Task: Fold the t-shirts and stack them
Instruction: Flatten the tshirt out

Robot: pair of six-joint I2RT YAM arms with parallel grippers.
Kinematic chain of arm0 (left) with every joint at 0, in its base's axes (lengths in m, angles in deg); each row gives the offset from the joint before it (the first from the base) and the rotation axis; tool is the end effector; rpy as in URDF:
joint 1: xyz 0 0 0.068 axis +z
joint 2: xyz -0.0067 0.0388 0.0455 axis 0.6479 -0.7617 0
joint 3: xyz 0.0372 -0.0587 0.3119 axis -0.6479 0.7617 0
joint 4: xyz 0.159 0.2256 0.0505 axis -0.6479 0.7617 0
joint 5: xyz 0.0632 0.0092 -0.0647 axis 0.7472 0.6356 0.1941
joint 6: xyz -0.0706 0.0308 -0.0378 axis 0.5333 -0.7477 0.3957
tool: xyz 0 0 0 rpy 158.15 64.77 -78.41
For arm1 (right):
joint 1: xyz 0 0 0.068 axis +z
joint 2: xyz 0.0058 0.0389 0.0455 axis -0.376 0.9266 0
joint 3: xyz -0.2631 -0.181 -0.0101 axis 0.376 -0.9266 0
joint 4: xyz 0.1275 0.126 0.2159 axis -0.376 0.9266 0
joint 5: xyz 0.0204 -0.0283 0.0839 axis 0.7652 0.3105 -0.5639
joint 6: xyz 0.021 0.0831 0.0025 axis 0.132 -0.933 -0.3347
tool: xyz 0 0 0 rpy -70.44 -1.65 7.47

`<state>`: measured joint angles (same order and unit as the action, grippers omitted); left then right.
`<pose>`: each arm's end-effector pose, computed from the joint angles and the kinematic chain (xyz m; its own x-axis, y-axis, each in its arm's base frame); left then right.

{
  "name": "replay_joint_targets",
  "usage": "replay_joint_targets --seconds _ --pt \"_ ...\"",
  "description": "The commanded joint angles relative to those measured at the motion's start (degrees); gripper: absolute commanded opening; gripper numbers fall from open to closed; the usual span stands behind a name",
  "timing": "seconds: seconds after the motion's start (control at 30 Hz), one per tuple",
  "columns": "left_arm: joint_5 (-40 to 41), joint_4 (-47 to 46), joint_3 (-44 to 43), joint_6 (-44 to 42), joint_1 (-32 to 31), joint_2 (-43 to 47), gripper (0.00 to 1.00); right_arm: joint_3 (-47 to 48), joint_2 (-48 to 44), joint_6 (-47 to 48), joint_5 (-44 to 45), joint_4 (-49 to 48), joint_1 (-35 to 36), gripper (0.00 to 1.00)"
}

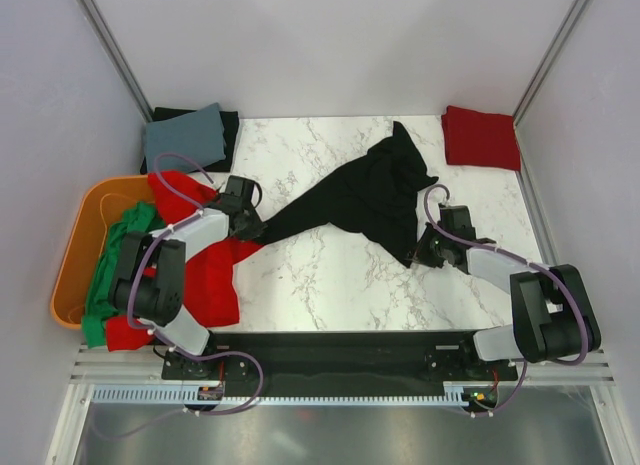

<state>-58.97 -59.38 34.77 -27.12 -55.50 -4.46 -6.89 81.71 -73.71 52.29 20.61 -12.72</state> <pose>0.3414 -0.0824 0.1680 -0.7523 -0.4673 -0.4644 -0.3900 0.8840 -0.2578 0.2660 0.0621 0.1419 -0.8201 0.4321 -0.3751 0.2140 0.8395 0.4994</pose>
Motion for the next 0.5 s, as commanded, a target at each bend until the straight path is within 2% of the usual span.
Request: replay_joint_targets --seconds 0.0,0.27,0.47 --pt "0.3 -1.3 -3.1 -1.0 0.1 3.1 0.02 1.8 -0.1 1.0 0.0 2.7 0.0 0.00" --pt "4.1 14.9 -16.8 -0.7 0.1 19.1 0.02 12.7 -11.6 0.9 3.7 18.2 0.1 0.00" --pt "3.0 22.2 -30.8 -1.7 0.1 25.3 0.02 29.0 -16.0 3.2 9.4 32.8 -0.5 0.00"
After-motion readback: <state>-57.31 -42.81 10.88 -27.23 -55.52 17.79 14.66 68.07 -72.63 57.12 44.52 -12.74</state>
